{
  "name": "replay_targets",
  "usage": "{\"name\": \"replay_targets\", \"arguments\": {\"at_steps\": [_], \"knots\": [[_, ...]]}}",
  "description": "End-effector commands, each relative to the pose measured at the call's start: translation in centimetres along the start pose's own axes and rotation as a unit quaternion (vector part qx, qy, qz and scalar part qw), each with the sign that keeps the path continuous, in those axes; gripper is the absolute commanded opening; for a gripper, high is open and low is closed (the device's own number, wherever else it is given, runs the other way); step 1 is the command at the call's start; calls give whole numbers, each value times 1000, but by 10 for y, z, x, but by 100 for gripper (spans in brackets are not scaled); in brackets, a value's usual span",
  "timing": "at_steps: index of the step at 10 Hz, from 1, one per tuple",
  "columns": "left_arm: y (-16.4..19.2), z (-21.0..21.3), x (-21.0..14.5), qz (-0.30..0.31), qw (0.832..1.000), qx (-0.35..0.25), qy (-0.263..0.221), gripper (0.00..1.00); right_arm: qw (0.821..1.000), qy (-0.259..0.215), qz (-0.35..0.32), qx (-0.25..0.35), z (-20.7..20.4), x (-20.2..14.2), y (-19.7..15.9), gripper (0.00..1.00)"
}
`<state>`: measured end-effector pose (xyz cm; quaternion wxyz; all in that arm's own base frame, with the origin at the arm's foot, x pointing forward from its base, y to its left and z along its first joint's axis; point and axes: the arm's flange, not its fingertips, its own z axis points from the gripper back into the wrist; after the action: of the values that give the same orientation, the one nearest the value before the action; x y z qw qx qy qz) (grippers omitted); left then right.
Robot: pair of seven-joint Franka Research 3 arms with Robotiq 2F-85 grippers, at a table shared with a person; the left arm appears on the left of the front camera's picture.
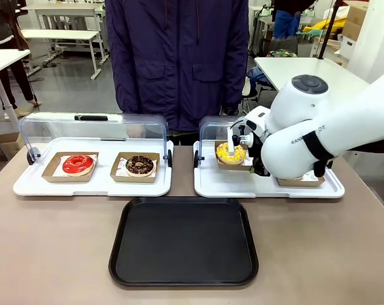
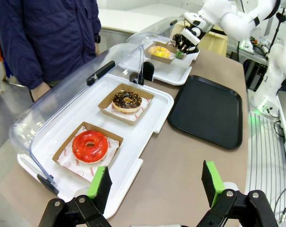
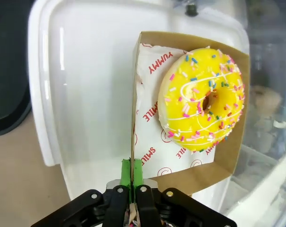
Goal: Move the third donut from the left to the tray.
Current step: Pick up the Paper togo box containing the Donut indicated by the person and place it on the Handle tray.
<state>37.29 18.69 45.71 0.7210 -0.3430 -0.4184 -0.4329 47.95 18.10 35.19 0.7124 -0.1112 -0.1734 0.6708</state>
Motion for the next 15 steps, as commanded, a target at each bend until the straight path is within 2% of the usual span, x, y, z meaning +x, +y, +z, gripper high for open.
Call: {"name": "replay_targets", "arguments": {"at_steps": [1,4,9,15], "knots": [[-1,1,2,-4,1000,-1,-6,100,1000,16,-14,-22,23,13,22,2],[-1,1,2,-4,1000,-1,-6,100,999,21,-31,-21,59,28,49,2],[-1,1,2,-4,1000,-1,-6,100,999,-1,-38,-13,96,77,126,2],[-1,1,2,-4,1000,-1,-6,100,1000,-13,3,18,69,138,205,2]]}}
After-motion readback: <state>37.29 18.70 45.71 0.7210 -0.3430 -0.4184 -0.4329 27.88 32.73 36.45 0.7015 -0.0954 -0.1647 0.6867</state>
